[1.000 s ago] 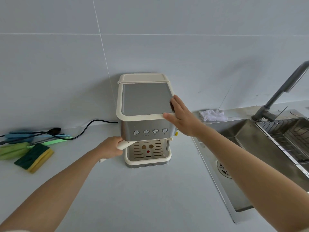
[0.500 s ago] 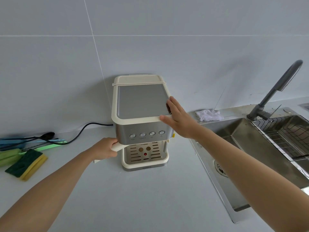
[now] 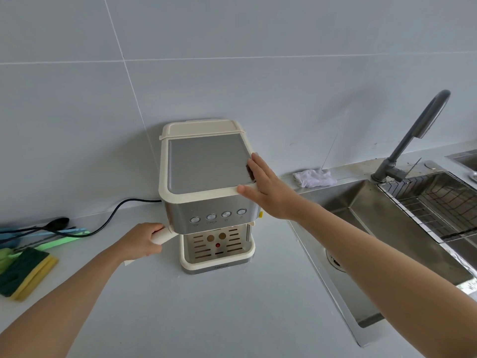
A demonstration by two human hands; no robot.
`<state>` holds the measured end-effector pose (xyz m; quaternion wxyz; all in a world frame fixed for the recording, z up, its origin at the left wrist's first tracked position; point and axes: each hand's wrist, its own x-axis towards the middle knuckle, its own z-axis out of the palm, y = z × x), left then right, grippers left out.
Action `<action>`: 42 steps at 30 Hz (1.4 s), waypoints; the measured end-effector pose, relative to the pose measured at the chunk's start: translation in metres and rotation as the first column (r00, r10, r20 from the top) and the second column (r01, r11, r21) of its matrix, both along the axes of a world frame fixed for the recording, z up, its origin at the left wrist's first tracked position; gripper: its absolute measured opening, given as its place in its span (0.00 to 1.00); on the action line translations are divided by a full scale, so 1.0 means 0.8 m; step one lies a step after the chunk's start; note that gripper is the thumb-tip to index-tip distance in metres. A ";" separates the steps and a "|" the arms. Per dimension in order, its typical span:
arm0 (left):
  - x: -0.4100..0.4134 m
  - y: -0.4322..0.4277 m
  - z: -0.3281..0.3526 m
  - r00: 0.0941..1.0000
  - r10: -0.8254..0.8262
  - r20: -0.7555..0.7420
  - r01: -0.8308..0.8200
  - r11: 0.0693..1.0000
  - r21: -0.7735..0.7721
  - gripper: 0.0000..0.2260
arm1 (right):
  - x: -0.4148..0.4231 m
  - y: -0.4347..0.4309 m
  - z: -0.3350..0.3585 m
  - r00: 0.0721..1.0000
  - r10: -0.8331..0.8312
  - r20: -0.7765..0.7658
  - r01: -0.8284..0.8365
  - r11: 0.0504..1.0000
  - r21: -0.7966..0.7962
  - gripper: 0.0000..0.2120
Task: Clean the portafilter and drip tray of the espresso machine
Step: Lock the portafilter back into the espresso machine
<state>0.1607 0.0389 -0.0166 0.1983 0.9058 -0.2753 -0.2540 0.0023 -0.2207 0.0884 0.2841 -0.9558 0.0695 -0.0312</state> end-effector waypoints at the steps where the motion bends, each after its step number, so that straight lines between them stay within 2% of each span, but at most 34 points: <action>1: -0.002 0.002 -0.001 1.000 0.004 0.004 -0.004 1.000 0.000 0.13 | 0.000 0.000 0.000 1.000 0.000 -0.004 0.000 1.000 0.001 0.36; 5: -0.014 -0.006 -0.001 1.000 -0.017 0.009 0.017 1.000 -0.007 0.08 | 0.000 0.001 0.002 1.000 -0.008 -0.003 0.008 1.000 0.008 0.36; 9: -0.025 -0.027 0.002 1.000 0.002 0.021 -0.001 0.999 -0.046 0.13 | -0.001 0.002 0.003 1.000 -0.011 -0.004 0.011 1.000 0.004 0.35; 17: -0.037 -0.029 0.018 0.999 0.021 0.031 -0.020 0.999 -0.048 0.13 | 0.001 0.001 0.000 1.000 -0.011 0.026 0.010 1.000 0.025 0.35; 21: -0.064 -0.032 0.026 0.999 0.051 0.001 -0.051 0.997 -0.051 0.08 | 0.000 0.003 0.001 0.999 -0.007 0.041 0.007 1.000 0.015 0.34; 23: -0.082 -0.033 0.028 0.996 0.057 -0.064 -0.061 0.996 -0.063 0.05 | 0.000 0.004 0.002 0.998 -0.004 0.059 0.003 1.000 0.015 0.33; 27: -0.108 -0.035 0.026 0.944 0.090 -0.316 -0.132 0.984 -0.115 0.11 | 0.000 0.003 0.000 0.999 0.003 0.053 -0.004 1.000 0.012 0.34; 31: -0.119 -0.037 0.022 0.833 0.081 -0.547 -0.246 0.941 -0.234 0.14 | 0.000 0.003 0.001 0.999 -0.003 0.041 0.003 1.000 0.009 0.35; 34: -0.135 -0.046 0.013 0.736 0.101 -0.669 -0.410 0.854 -0.321 0.17 | -0.001 0.005 0.002 0.997 -0.002 0.082 0.002 1.000 0.006 0.31; 37: -0.147 -0.058 0.007 0.719 0.192 -0.668 -0.523 0.782 -0.338 0.15 | -0.002 0.007 0.000 0.995 -0.002 0.096 0.002 1.000 0.000 0.29; 42: -0.164 -0.074 0.007 0.735 0.317 -0.599 -0.589 0.737 -0.333 0.13 | -0.001 0.007 -0.002 0.994 0.000 0.105 0.005 0.999 -0.041 0.29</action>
